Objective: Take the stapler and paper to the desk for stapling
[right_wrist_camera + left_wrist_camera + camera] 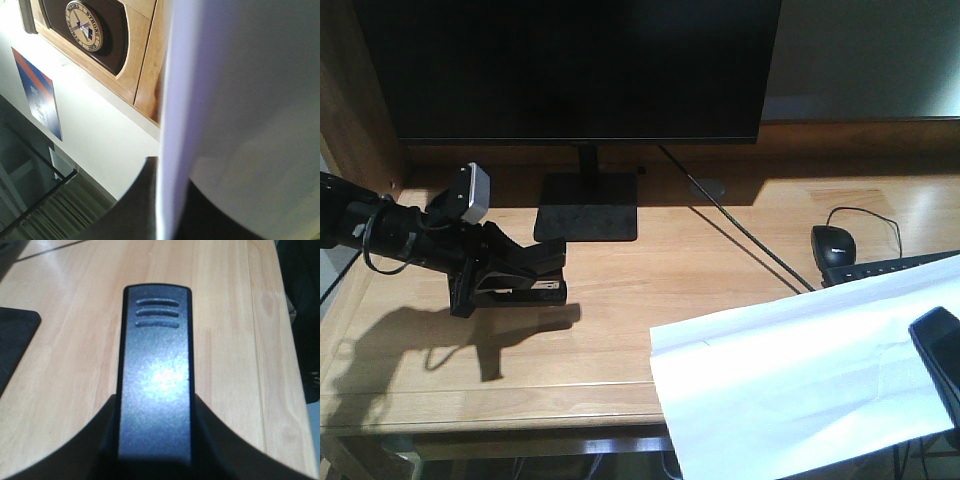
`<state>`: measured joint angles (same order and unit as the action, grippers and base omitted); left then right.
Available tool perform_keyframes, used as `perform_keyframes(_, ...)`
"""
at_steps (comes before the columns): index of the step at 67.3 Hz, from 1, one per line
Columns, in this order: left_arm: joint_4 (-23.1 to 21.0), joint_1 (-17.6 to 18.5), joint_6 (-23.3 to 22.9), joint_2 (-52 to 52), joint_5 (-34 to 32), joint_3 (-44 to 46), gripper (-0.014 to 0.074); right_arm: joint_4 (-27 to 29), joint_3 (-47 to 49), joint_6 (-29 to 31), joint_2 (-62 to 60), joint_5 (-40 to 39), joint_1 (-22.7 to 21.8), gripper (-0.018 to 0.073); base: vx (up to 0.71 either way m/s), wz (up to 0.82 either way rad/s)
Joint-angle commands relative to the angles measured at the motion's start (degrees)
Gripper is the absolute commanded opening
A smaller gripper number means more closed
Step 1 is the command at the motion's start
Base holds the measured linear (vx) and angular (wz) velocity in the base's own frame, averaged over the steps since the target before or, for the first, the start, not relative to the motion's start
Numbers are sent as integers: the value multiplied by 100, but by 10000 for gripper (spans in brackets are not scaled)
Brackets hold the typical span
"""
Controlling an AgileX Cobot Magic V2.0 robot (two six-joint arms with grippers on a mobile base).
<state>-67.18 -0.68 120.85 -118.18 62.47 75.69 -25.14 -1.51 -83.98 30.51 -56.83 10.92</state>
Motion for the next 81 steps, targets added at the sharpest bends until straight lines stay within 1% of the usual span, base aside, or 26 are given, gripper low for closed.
perform_keyframes(1,-469,-5,115,199,233,184,-7,96,36,38,23,-340,2,-6,0,0)
perform_keyframes(30,-455,-24,111,-366,-77,184,-2,96,36,38,23,-340,2,-6,0,0)
perform_keyframes(39,-468,-24,111,-476,-96,178,26,96,36,38,23,-340,2,-6,0,0)
perform_keyframes(51,-460,-24,111,-527,-230,178,122,96,36,38,23,-340,2,-6,0,0)
perform_keyframes(68,-466,-24,111,-527,-358,178,336,96,36,38,23,-327,2,-6,0,0)
perform_keyframes(73,-466,-24,99,-507,-352,178,387,96,36,38,23,-327,2,-6,0,0)
perform_keyframes(81,-466,-24,68,-355,-297,178,430,96,36,38,23,-327,2,-6,0,0)
